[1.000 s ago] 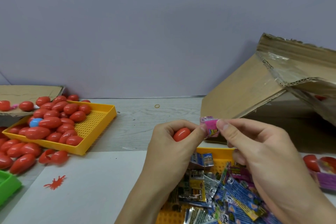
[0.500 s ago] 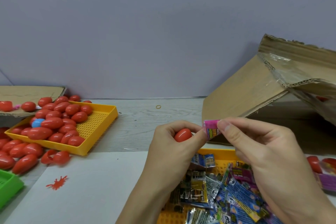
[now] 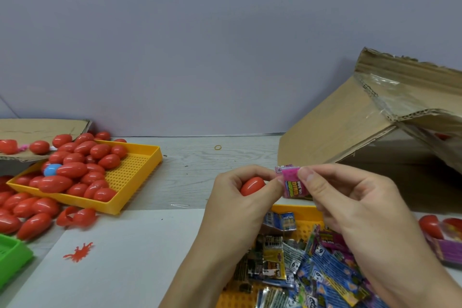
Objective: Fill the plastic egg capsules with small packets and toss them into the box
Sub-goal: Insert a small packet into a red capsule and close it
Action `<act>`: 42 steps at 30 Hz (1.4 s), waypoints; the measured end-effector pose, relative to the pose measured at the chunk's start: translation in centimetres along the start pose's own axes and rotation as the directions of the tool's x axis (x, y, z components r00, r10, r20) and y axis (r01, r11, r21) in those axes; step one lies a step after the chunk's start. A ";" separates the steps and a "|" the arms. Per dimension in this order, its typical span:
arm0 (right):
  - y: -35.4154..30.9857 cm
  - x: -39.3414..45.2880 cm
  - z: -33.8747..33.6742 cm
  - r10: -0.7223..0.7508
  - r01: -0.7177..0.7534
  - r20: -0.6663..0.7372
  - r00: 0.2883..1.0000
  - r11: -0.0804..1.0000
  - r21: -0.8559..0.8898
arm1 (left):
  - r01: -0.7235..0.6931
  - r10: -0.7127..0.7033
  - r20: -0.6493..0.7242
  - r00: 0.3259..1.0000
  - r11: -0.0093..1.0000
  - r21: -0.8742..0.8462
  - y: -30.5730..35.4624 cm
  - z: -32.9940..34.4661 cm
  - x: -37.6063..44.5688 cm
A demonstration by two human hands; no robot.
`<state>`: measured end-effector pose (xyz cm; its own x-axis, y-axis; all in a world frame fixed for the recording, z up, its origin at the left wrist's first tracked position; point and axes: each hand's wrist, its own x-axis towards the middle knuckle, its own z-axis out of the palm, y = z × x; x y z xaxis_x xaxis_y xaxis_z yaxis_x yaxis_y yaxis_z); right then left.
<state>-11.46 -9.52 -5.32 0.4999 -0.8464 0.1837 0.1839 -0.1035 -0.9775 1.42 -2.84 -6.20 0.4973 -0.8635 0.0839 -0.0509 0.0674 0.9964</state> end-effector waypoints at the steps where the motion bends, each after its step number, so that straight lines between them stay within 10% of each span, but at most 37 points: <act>1: 0.1 0.0 0.0 0.003 -0.003 -0.005 1.000 1.000 0.000 | -0.002 0.002 0.012 1.000 1.000 -0.001 -0.1 0.0 0.0; 12: 0.3 0.3 -0.6 0.059 -0.061 -0.175 0.983 0.998 -0.011 | 0.103 -0.089 0.066 0.994 0.960 -0.260 -0.7 -0.4 0.8; 20: 0.3 0.3 -0.7 0.009 -0.024 -0.228 0.974 0.998 -0.063 | -0.044 0.041 -0.055 0.998 0.998 -0.040 -1.2 -0.3 0.8; 42: 0.2 0.4 -0.6 -0.052 0.039 -0.137 0.989 0.995 -0.095 | -0.005 0.008 0.016 1.000 0.987 -0.161 -1.4 -0.2 1.0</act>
<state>-11.75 -10.18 -5.51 0.3690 -0.9034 0.2185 0.1224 -0.1858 -0.9749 2.18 -3.67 -7.46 0.4828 -0.8710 0.0913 0.0866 0.1512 0.9847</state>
